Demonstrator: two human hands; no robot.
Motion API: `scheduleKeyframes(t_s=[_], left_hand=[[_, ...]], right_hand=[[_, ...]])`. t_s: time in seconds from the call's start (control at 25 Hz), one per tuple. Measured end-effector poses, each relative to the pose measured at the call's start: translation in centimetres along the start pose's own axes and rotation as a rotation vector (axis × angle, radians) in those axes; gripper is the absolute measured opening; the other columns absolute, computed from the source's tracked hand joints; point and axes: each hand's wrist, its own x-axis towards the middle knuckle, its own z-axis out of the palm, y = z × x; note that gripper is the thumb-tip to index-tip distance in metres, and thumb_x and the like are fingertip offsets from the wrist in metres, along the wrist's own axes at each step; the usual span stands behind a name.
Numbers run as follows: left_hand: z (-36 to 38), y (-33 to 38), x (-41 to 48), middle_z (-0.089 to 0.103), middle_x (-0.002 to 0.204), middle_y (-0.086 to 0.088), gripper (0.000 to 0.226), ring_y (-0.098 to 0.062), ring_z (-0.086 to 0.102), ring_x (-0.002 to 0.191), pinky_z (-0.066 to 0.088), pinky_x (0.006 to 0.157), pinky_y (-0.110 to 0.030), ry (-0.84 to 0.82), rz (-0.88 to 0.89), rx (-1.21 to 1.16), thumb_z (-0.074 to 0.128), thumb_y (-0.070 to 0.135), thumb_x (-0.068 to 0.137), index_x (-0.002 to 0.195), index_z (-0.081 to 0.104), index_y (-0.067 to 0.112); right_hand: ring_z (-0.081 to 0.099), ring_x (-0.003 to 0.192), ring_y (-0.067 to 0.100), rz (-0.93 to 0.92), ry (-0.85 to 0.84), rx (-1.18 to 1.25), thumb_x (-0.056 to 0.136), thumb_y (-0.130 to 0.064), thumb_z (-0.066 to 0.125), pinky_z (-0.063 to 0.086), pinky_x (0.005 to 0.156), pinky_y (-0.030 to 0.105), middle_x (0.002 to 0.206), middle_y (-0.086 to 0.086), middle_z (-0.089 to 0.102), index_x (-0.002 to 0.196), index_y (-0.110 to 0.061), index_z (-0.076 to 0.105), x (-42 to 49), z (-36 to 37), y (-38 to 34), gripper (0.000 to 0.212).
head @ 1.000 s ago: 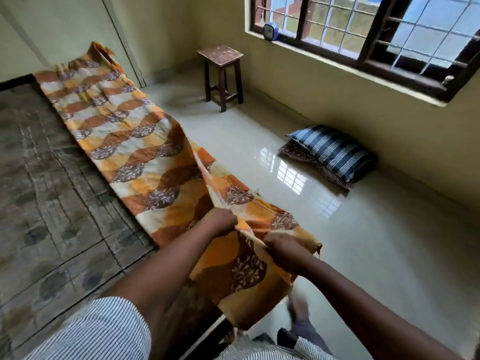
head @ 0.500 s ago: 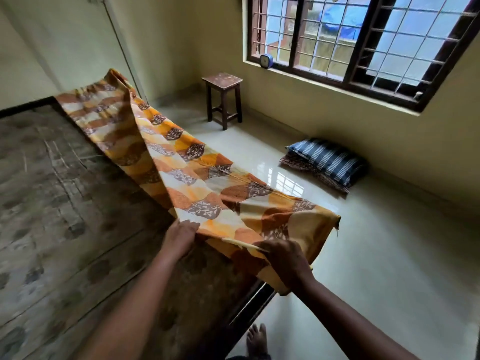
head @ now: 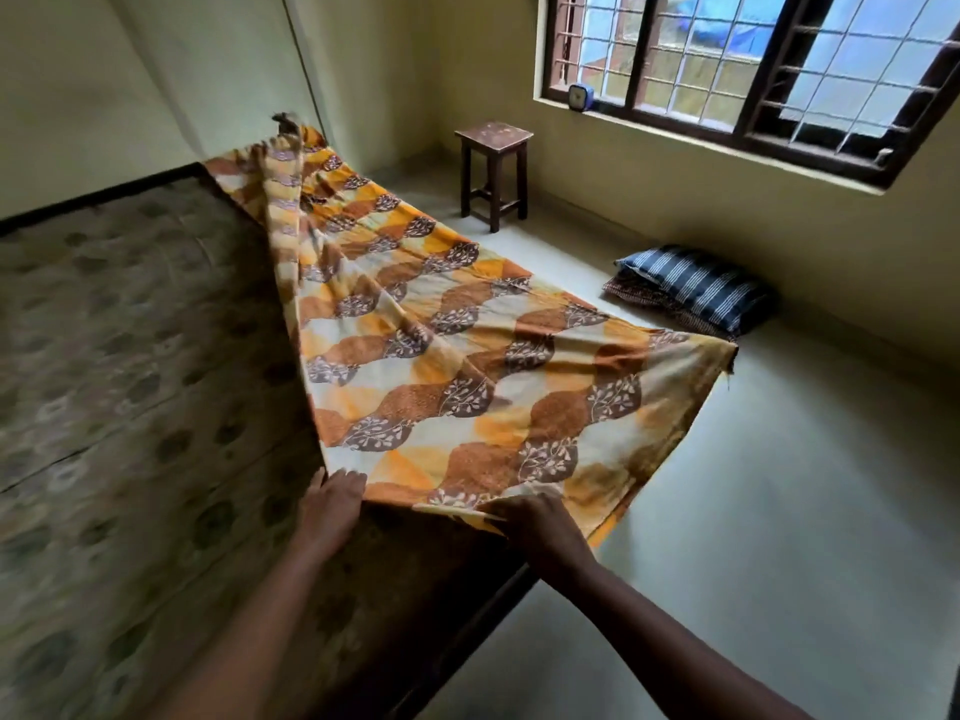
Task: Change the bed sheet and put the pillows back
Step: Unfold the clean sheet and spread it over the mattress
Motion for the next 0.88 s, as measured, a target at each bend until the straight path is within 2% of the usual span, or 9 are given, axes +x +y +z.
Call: scheduleKeyframes(t_s=[0.08, 0.2, 0.36, 0.48, 0.56, 0.68, 0.76, 0.88], left_hand=[[1.7, -2.2, -1.2, 0.036, 0.147, -0.003, 0.041, -0.015, 0.031, 0.136, 0.013, 0.117, -0.038, -0.05, 0.03, 0.01, 0.025, 0.015, 0.1, 0.14, 0.033, 0.018], [3.6, -4.7, -2.0, 0.028, 0.152, -0.002, 0.046, -0.014, 0.022, 0.141, 0.01, 0.117, -0.036, -0.112, 0.105, -0.026, 0.027, 0.012, 0.098, 0.144, 0.027, 0.018], [5.1, -6.1, -2.2, 0.029, 0.152, -0.002, 0.05, -0.017, 0.021, 0.141, 0.015, 0.116, -0.038, -0.099, 0.177, 0.009, 0.03, 0.007, 0.096, 0.144, 0.029, 0.019], [5.8, -6.0, -2.9, 0.032, 0.15, 0.004, 0.041, -0.017, 0.019, 0.142, 0.013, 0.114, -0.044, -0.171, 0.29, -0.002, 0.036, 0.02, 0.098, 0.138, 0.041, 0.027], [6.0, -5.6, -4.1, 0.042, 0.144, 0.004, 0.036, -0.015, 0.03, 0.137, 0.021, 0.111, -0.038, -0.14, 0.349, -0.176, 0.044, 0.027, 0.096, 0.132, 0.05, 0.028], [5.8, -3.7, -5.5, 0.059, 0.126, -0.008, 0.033, -0.024, 0.051, 0.12, 0.037, 0.097, -0.032, -0.089, 0.365, -0.536, 0.056, 0.019, 0.091, 0.123, 0.06, 0.016], [5.8, -1.7, -5.8, 0.06, 0.124, -0.01, 0.032, -0.025, 0.054, 0.116, 0.039, 0.092, -0.029, -0.157, 0.401, -0.625, 0.058, 0.018, 0.09, 0.121, 0.061, 0.014], [4.8, 3.4, -4.5, 0.06, 0.122, -0.001, 0.031, -0.019, 0.055, 0.114, 0.042, 0.089, -0.027, -0.226, 0.401, -0.733, 0.057, 0.021, 0.091, 0.122, 0.061, 0.017]], right_hand=[[0.065, 0.099, 0.021, 0.065, -0.061, -0.017, 0.091, -0.02, 0.055, 0.045, 0.076, 0.027, 0.107, 0.007, 0.071, 0.113, -0.023, 0.068, -0.7, 2.6, -1.7, 0.025], [0.064, 0.104, 0.018, 0.189, -0.142, -0.004, 0.09, -0.019, 0.057, 0.042, 0.076, 0.021, 0.11, 0.006, 0.07, 0.11, -0.023, 0.069, -2.3, 6.3, -3.5, 0.024], [0.062, 0.108, 0.016, 0.342, -0.122, 0.034, 0.091, -0.024, 0.059, 0.04, 0.078, 0.016, 0.114, 0.003, 0.069, 0.109, -0.02, 0.069, -4.4, 10.5, -5.5, 0.022], [0.063, 0.102, 0.019, 0.39, -0.056, 0.014, 0.09, -0.02, 0.057, 0.043, 0.078, 0.021, 0.11, 0.004, 0.07, 0.109, -0.019, 0.069, -6.0, 11.8, -6.7, 0.022], [0.065, 0.095, 0.014, 0.416, -0.002, 0.07, 0.088, -0.022, 0.06, 0.043, 0.077, 0.021, 0.106, -0.001, 0.07, 0.109, -0.022, 0.069, -7.6, 11.8, -7.1, 0.022], [0.064, 0.081, 0.007, 0.481, 0.148, 0.142, 0.087, -0.022, 0.063, 0.048, 0.074, 0.021, 0.099, -0.003, 0.07, 0.104, -0.02, 0.071, -9.7, 10.3, -6.1, 0.018], [0.061, 0.075, 0.003, 0.544, 0.249, 0.192, 0.086, -0.019, 0.065, 0.051, 0.072, 0.02, 0.097, -0.004, 0.069, 0.102, -0.019, 0.071, -10.6, 8.7, -4.8, 0.017], [0.062, 0.076, 0.003, 0.638, 0.316, 0.235, 0.086, -0.018, 0.065, 0.047, 0.068, 0.01, 0.099, -0.005, 0.068, 0.1, -0.021, 0.072, -11.0, 5.3, -0.5, 0.016]])
